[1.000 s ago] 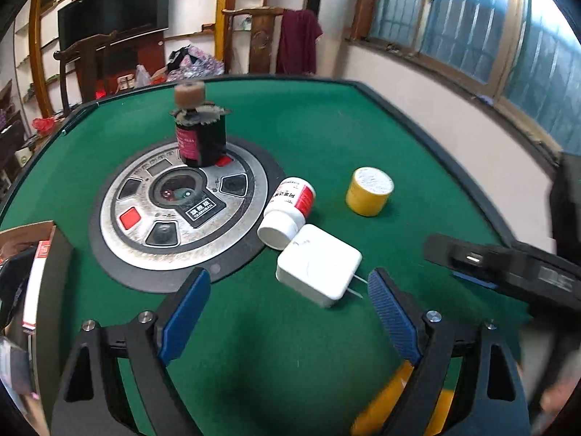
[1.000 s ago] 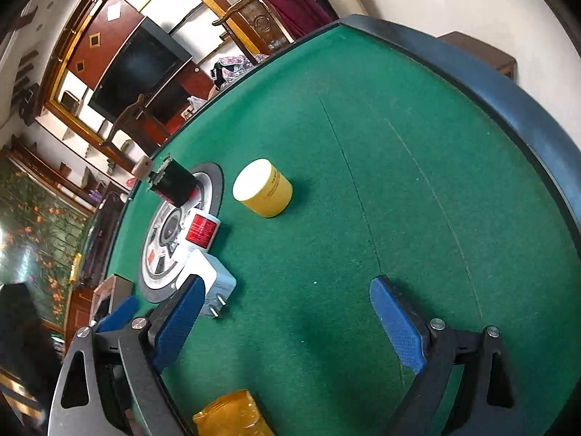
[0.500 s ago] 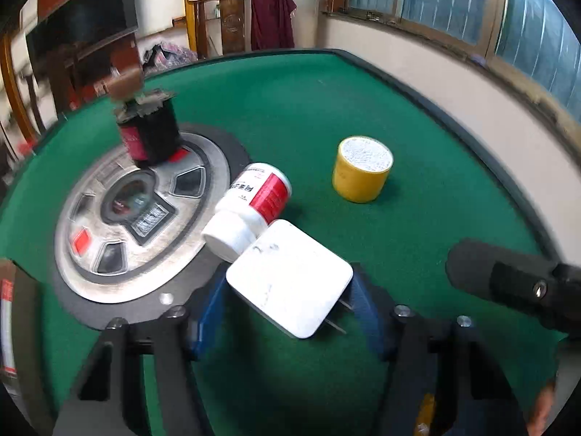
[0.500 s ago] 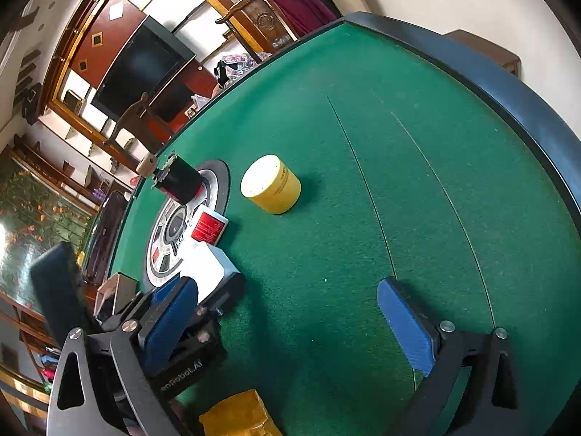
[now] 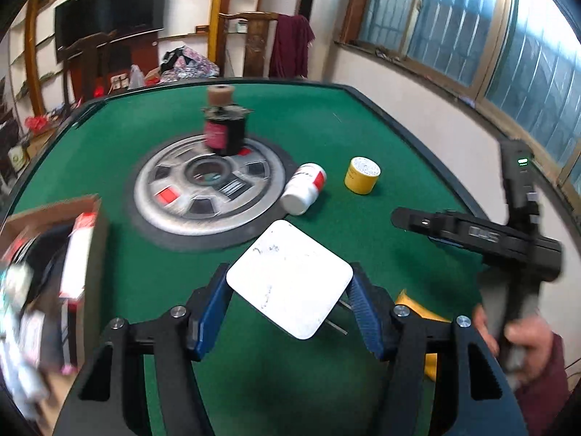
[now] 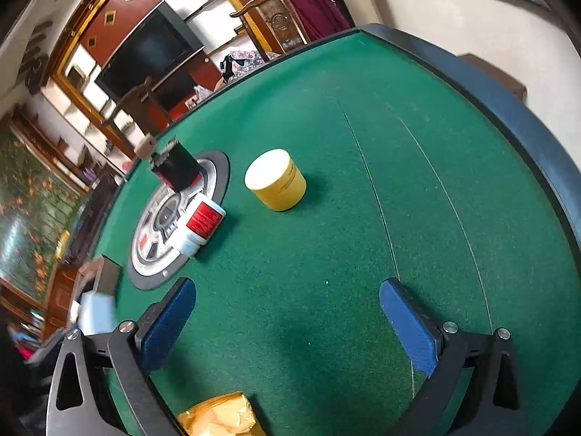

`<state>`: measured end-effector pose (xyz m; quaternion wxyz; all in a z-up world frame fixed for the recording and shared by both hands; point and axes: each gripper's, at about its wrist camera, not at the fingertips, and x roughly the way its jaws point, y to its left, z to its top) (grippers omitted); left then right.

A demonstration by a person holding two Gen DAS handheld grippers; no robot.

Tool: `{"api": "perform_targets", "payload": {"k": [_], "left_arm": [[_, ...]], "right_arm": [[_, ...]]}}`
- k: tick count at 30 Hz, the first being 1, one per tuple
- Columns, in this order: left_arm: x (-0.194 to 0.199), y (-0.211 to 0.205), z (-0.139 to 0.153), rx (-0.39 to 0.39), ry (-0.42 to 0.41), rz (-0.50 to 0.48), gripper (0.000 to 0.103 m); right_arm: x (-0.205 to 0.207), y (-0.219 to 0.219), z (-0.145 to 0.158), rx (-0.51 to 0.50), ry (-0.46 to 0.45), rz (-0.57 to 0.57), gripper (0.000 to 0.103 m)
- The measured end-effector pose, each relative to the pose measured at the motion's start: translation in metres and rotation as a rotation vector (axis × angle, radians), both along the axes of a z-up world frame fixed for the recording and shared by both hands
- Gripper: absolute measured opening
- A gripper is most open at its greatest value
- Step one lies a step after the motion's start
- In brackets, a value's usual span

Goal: Organize objects
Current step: 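Lift the plug adapter with left tool while right tool grasps the yellow foil packet, then carry the adapter and yellow packet over the box and release both inside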

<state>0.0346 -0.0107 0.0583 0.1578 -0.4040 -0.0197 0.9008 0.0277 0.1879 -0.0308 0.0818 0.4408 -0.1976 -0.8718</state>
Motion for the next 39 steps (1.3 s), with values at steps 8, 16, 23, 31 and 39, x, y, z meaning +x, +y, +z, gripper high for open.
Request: {"api": "perform_targets", "payload": {"k": [8, 16, 23, 31, 39], "left_arm": [[0.046, -0.056, 0.005, 0.004, 0.024, 0.046, 0.063], [0.073, -0.107, -0.003, 0.078, 0.008, 0.12, 0.063], [0.103, -0.168, 0.0, 0.089, 0.028, 0.225, 0.063], [0.129, -0.226, 0.002, 0.089, 0.036, 0.345, 0.063], [0.128, -0.225, -0.013, 0.06, -0.004, 0.311, 0.063]], "right_arm": [[0.047, -0.045, 0.02, 0.167, -0.018, 0.203, 0.103], [0.081, -0.106, 0.002, 0.549, -0.004, 0.333, 0.074], [0.089, -0.1, 0.011, 0.427, 0.004, 0.309, 0.052], [0.101, -0.127, 0.04, 0.243, 0.04, 0.39, 0.052], [0.099, -0.228, 0.063, 0.128, 0.071, 0.594, 0.053]]}}
